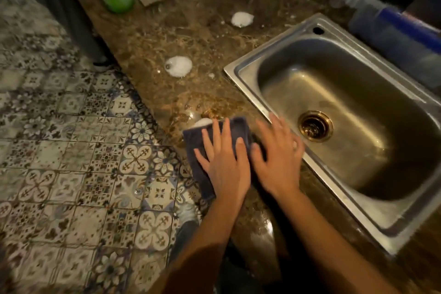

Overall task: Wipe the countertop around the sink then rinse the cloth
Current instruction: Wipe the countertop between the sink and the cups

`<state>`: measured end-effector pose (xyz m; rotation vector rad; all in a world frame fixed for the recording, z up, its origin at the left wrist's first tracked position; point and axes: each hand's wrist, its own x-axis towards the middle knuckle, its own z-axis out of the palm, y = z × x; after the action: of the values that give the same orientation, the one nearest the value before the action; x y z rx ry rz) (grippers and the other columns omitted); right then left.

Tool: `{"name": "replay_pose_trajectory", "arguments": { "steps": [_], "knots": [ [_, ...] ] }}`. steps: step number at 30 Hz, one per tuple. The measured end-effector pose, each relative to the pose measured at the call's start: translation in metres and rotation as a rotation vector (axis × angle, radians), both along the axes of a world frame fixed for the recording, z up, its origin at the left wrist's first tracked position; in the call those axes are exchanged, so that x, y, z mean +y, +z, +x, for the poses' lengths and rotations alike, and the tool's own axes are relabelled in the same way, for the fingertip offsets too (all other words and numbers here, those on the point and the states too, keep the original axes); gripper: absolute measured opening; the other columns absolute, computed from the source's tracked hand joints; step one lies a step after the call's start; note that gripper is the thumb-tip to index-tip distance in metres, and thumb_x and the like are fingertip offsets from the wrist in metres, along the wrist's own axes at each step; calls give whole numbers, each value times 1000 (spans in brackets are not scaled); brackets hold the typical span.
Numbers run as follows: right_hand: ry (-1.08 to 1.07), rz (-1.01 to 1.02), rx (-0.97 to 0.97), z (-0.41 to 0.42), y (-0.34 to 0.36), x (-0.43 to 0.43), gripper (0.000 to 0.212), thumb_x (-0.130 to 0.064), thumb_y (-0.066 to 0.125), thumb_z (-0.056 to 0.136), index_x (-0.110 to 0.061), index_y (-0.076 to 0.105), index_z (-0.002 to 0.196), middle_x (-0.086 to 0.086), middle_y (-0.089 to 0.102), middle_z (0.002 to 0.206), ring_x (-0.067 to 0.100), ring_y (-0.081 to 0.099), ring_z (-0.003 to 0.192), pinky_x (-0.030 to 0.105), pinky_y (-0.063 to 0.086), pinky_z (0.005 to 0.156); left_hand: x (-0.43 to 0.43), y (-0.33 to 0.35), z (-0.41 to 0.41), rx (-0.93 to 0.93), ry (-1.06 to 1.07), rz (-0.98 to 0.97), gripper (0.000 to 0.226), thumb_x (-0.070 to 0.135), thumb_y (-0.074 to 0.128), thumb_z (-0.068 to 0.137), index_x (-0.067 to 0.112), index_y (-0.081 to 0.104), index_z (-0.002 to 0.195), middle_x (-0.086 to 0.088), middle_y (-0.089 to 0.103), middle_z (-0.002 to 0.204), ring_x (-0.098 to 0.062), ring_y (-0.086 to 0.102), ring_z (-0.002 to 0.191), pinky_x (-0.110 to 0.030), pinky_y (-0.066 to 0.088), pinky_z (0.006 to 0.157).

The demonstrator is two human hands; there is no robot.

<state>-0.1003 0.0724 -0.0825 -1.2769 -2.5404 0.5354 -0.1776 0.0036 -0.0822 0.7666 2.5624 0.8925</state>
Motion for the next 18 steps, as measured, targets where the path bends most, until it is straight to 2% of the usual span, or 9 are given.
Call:
{"name": "replay_pose_trajectory", "arguments": {
  "steps": [4, 7, 10, 14, 18],
  "knots": [
    [-79, -97, -194, 7, -13, 52, 66, -63, 25, 92, -39, 13, 152, -3, 6, 163, 25, 4, 149, 54, 10, 116, 3, -22, 18, 124, 41, -149, 72, 57, 9, 90, 24, 11, 154, 1, 1, 162, -20, -4, 149, -46, -8, 116],
    [-46, -160, -254, -3, -26, 64, 67, -66, 24, 94, -39, 7, 153, -1, 23, 159, 28, 32, 140, 48, 36, 106, 2, -29, 8, 120, 157, -212, 82, 64, 11, 89, 15, 5, 154, -8, -1, 162, -24, -2, 149, -40, -7, 117],
    [19, -142, -249, 2, -27, 71, 63, -62, 23, 96, -38, 8, 152, 1, 35, 150, 28, 47, 125, 44, 48, 91, 6, -35, -17, 230, 175, -299, 82, 64, 18, 91, 11, 16, 153, -17, 14, 160, -31, 12, 148, -48, 6, 117],
    [50, -115, -268, 3, -26, 73, 65, -64, 21, 95, -37, 5, 152, 1, 38, 145, 25, 50, 119, 39, 50, 80, 18, -37, -46, 305, 65, -395, 86, 69, 22, 87, 14, 23, 153, -21, 20, 157, -36, 18, 145, -57, 15, 113],
    [25, -136, -263, 1, -25, 72, 76, -77, 20, 88, -38, 6, 152, -1, 35, 149, 23, 45, 126, 40, 48, 88, 30, -37, -91, 368, -162, -426, 87, 77, 18, 82, 27, 22, 153, -17, 15, 159, -35, 13, 147, -55, 11, 114]
  ]
}}
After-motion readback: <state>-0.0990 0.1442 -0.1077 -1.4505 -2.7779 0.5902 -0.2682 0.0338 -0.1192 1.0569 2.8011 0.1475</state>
